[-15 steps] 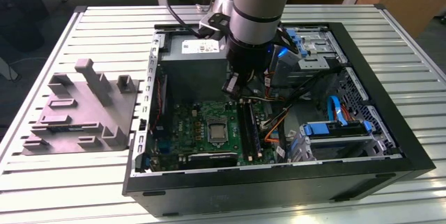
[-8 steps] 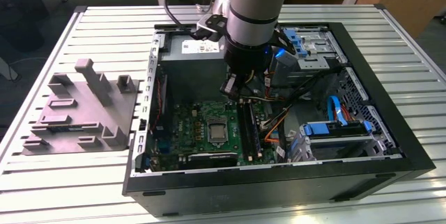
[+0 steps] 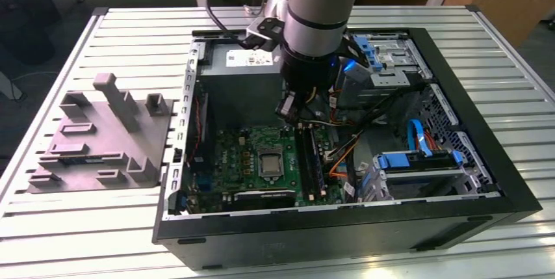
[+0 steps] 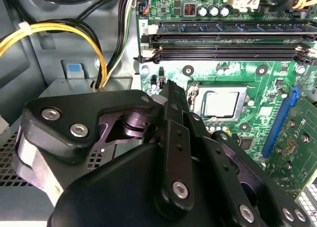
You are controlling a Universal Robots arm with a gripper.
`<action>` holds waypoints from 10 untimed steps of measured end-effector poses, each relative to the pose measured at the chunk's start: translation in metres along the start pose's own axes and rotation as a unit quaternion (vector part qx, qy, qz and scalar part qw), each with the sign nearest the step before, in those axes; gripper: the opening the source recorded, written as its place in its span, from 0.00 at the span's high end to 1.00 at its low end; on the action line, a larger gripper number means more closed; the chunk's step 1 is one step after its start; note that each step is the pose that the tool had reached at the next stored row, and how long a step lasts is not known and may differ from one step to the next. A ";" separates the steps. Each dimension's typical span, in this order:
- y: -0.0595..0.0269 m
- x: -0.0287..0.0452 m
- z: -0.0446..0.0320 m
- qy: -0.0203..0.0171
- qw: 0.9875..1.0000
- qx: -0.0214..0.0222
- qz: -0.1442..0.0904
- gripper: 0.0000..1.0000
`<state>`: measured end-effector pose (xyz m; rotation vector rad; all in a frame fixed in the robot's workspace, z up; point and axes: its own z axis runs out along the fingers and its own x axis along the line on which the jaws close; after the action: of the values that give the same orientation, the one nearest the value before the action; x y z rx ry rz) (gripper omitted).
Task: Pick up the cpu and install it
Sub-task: 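Install the first cpu locking lever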
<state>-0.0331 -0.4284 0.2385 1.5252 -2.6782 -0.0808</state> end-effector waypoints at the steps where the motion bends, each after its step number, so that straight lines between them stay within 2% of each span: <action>1: 0.0001 -0.0004 0.0000 0.000 1.000 0.000 0.000 0.89; 10: 0.0023 -0.0037 0.0008 0.000 1.000 0.000 -0.002 0.89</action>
<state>-0.0333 -0.4240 0.2377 1.5317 -2.6743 -0.0808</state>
